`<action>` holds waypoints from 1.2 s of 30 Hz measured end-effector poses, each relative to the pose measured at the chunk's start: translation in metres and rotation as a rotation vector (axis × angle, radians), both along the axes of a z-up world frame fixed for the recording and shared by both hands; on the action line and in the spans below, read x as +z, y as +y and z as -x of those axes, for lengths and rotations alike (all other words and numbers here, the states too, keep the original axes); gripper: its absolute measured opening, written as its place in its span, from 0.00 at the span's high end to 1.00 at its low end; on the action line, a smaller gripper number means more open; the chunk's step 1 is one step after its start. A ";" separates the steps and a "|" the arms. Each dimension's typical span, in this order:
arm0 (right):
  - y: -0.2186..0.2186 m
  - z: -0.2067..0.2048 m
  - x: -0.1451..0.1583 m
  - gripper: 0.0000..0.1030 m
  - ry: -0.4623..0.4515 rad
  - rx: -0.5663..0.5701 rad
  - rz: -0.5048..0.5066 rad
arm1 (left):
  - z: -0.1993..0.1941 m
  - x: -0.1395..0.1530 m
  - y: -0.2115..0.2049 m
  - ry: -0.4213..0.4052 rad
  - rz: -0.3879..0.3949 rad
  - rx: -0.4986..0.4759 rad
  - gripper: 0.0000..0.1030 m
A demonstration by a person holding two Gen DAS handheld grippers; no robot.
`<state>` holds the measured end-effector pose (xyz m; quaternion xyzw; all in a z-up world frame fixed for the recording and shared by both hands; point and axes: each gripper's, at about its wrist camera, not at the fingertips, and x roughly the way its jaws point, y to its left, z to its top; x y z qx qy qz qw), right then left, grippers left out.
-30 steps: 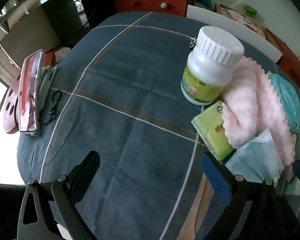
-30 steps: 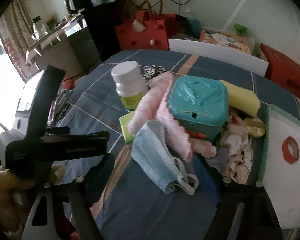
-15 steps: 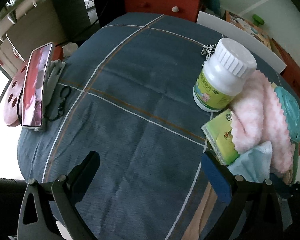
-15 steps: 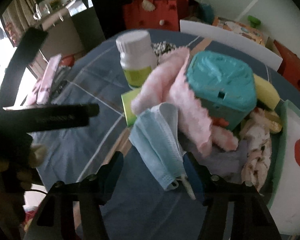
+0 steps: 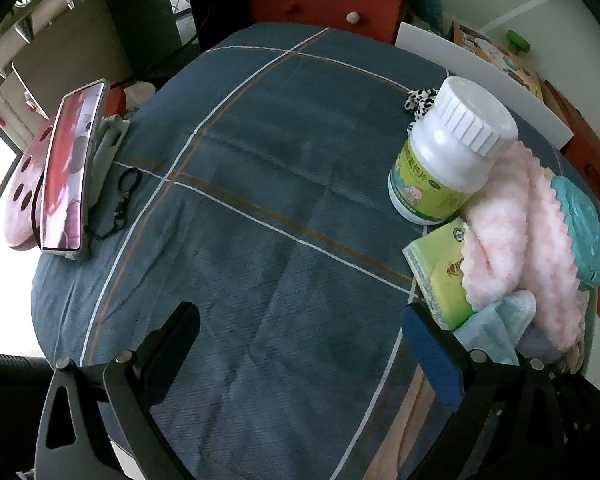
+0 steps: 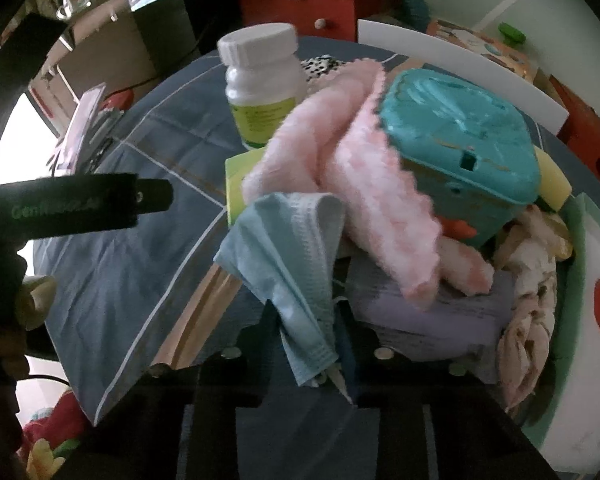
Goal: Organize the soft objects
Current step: 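Grasp the light-blue face mask with the right tool while the left tool grasps the pink towel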
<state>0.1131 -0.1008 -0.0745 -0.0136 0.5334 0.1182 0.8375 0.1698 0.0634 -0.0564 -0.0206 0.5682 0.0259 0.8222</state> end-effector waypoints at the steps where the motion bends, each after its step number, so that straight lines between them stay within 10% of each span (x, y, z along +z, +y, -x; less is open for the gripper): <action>1: -0.001 0.000 0.001 0.81 -0.004 -0.004 -0.002 | 0.000 0.000 0.000 -0.002 0.001 -0.001 0.02; 19: -0.022 0.022 0.072 0.90 -0.206 -0.038 -0.130 | 0.005 0.023 0.006 -0.075 0.066 0.033 0.02; 36: -0.129 0.034 0.116 0.90 -0.345 -0.370 -0.078 | 0.005 0.037 -0.031 -0.123 0.099 -0.046 0.02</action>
